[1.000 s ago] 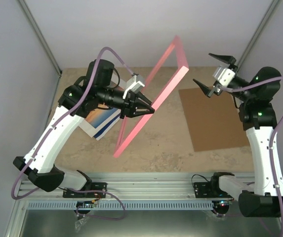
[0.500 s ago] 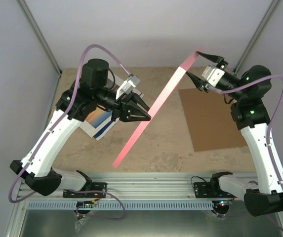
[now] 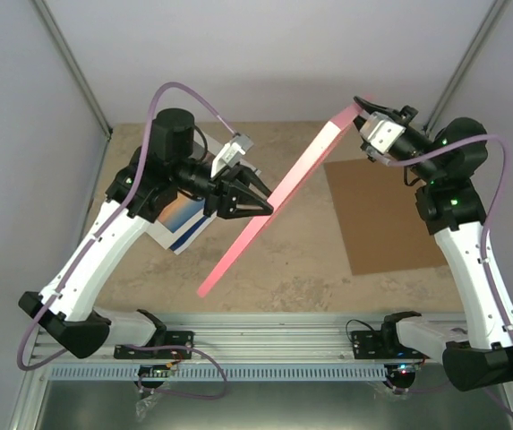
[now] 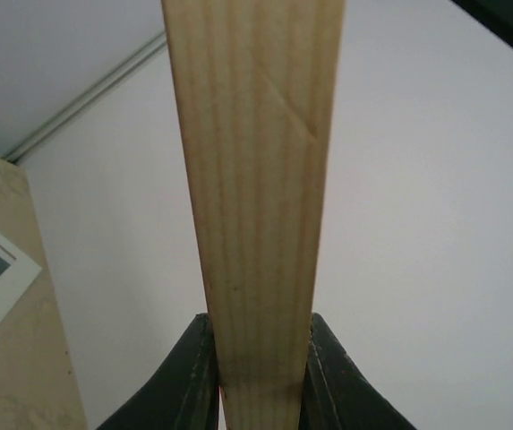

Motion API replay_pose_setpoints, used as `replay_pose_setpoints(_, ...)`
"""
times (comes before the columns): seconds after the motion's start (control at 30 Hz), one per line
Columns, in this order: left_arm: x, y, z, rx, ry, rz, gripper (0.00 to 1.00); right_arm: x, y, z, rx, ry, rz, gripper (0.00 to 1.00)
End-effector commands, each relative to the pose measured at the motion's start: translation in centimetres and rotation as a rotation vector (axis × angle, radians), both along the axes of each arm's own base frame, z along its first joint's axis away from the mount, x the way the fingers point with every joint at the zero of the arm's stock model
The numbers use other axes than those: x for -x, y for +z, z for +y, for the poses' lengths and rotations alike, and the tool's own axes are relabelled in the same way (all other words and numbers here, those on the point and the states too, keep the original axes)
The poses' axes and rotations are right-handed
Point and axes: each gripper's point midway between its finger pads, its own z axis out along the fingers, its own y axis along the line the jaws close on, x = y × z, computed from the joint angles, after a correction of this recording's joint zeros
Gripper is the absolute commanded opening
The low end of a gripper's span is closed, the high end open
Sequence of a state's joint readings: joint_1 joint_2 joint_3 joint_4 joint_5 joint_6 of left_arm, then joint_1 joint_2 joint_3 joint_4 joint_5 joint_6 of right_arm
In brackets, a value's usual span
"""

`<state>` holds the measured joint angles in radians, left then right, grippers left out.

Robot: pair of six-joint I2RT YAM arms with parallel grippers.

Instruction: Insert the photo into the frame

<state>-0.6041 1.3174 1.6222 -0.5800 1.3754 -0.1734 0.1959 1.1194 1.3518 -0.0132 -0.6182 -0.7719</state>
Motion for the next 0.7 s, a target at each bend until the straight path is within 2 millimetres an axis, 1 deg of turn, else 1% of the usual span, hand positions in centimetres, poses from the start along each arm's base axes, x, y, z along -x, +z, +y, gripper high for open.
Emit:
replay_pose_setpoints(0.0,-4.1,0.1,0.5,-0.002,0.256,-0.1,0.47,-1.2,0.7,-1.4,-0.023,-0.112,0.034,0.01)
replay_pose_setpoints(0.03,-5.0,-0.1,0.7,-0.014,0.315,-0.123,0.54,-1.7,0.3,-1.5,-0.014,-0.127,0.057,0.01)
replay_pose_setpoints(0.1,-6.9,-0.2,1.1,-0.046,0.448,-0.173,0.75,-2.6,-0.3,-1.9,-0.001,-0.161,0.112,0.01)
replay_pose_setpoints(0.13,-7.7,-0.2,1.4,-0.06,0.506,-0.198,0.83,-3.1,-0.7,-2.1,0.006,-0.18,0.142,0.01)
replay_pose_setpoints(0.17,-8.7,-0.3,1.8,-0.076,0.572,-0.219,0.88,-3.6,-1.1,-2.3,0.015,-0.199,0.165,0.01)
replay_pose_setpoints(0.2,-9.5,-0.2,2.1,-0.089,0.631,-0.24,0.91,-4.1,-1.7,-2.5,0.027,-0.218,0.196,0.0)
replay_pose_setpoints(0.23,-10.5,-0.3,2.6,-0.107,0.694,-0.261,0.92,-4.5,-2.5,-2.7,0.043,-0.236,0.236,0.01)
replay_pose_setpoints(0.27,-11.6,-0.4,3.1,-0.127,0.761,-0.291,0.92,-4.8,-2.7,-2.8,0.056,-0.25,0.257,0.0)
replay_pose_setpoints(0.3,-12.4,-0.4,3.6,-0.148,0.814,-0.313,0.92,-5.2,-3.3,-3.0,0.071,-0.264,0.292,0.0)
replay_pose_setpoints(0.37,-13.7,-1.0,4.4,-0.201,0.882,-0.382,0.93,-5.9,-4.5,-3.2,0.103,-0.288,0.348,0.01)
replay_pose_setpoints(0.43,-14.2,-1.8,4.6,-0.259,0.88,-0.42,0.92,-6.4,-5.5,-3.5,0.134,-0.309,0.389,0.01)
replay_pose_setpoints(0.53,-14.3,-3.3,4.0,-0.324,0.821,-0.406,0.9,-6.8,-6.8,-3.7,0.174,-0.325,0.431,0.01)
replay_pose_setpoints(0.57,-14.3,-4.0,3.7,-0.346,0.795,-0.388,0.88,-6.8,-7.0,-3.7,0.184,-0.326,0.437,0.0)
replay_pose_setpoints(0.67,-13.9,-5.3,2.8,-0.377,0.718,-0.335,0.85,-6.8,-7.4,-3.6,0.196,-0.32,0.448,0.01)
